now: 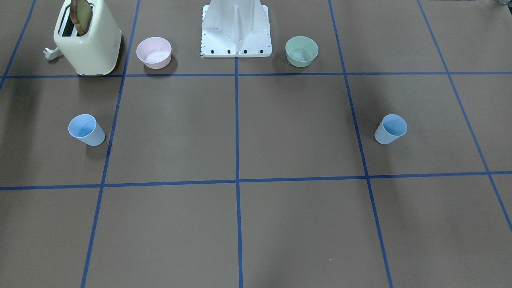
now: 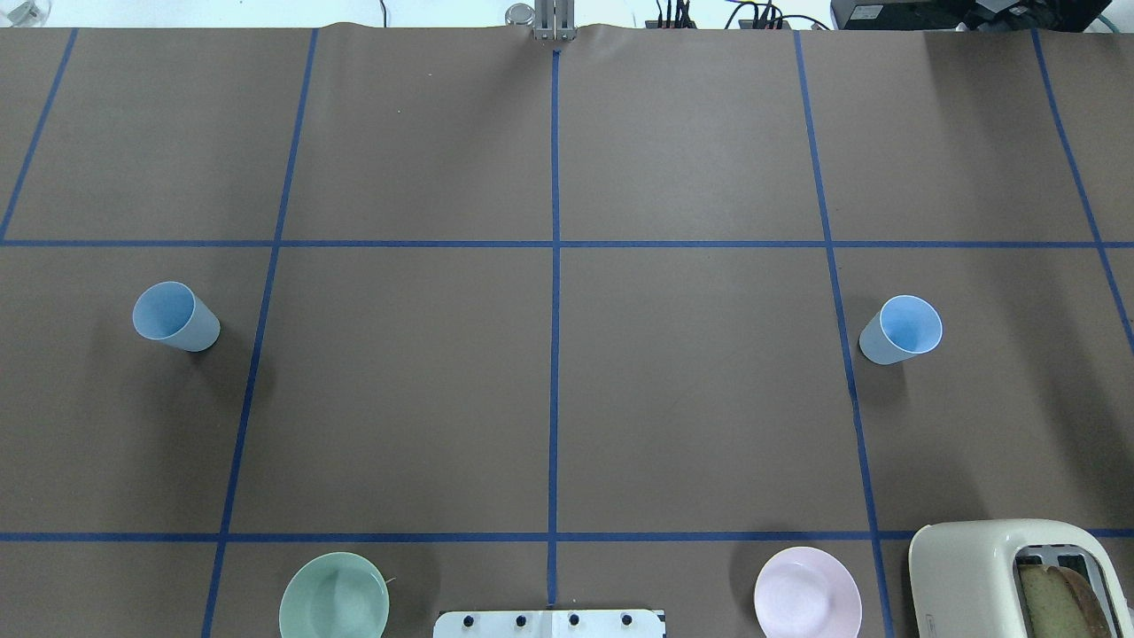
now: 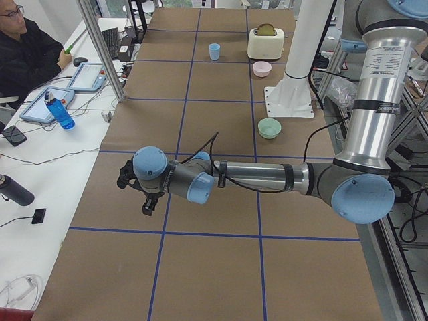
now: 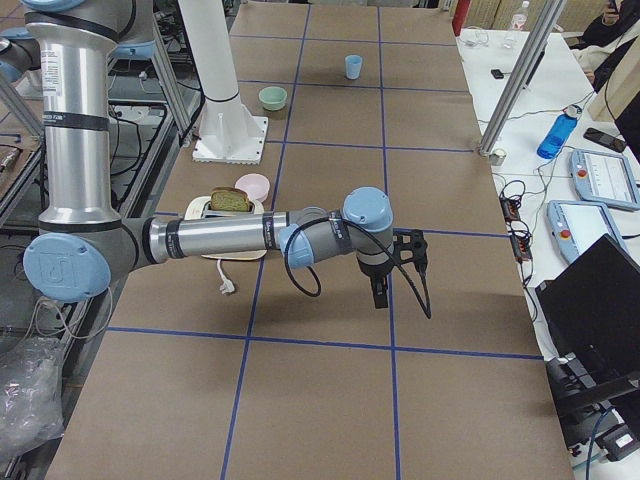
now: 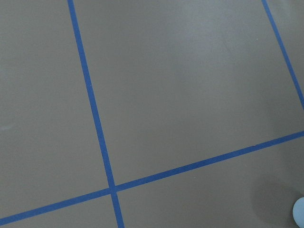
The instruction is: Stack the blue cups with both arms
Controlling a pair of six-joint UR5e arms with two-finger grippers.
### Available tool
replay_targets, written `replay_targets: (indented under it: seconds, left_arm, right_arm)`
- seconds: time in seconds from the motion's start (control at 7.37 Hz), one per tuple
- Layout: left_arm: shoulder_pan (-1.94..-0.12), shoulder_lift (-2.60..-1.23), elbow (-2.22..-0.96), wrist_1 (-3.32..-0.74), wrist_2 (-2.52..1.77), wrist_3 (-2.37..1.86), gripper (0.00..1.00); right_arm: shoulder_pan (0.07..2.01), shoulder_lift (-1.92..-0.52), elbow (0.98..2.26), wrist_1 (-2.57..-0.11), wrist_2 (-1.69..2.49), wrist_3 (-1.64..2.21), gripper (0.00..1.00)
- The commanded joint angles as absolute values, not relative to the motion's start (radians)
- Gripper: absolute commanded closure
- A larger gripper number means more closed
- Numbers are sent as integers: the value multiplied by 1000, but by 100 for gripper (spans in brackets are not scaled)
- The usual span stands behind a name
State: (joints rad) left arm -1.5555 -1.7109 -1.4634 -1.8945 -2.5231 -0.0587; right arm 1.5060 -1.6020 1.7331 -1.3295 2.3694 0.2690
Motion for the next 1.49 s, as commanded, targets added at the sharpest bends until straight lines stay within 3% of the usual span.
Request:
replay_targets:
  seconds: [0.0,0.27,0.54,1.09,1.36]
  left_arm:
    - [-1548,-1718,-1486,-1896,-2522,-147,3]
    - [-1519,-1724,-1493,-1896,-2519,-194,3]
    - [-1372,-1727,-1544,-1937,-2413,-376,3]
    - [-1183,-1714,-1551,-2176,-2310,-716,3]
    - [-1110,-1660,-1639,-2201,-2301,-828,3]
  right_arm:
    - [1493,-1591,1741,-1335,2379,310,0]
    - [1470,-1591,1753,-1339,2378,327,0]
    - [1447,-1562,1755,-1341,2378,389,0]
    - [1439,-1554,1763,-1341,2379,397,0]
    - [1439,-1554,1763,-1341,2381,397,0]
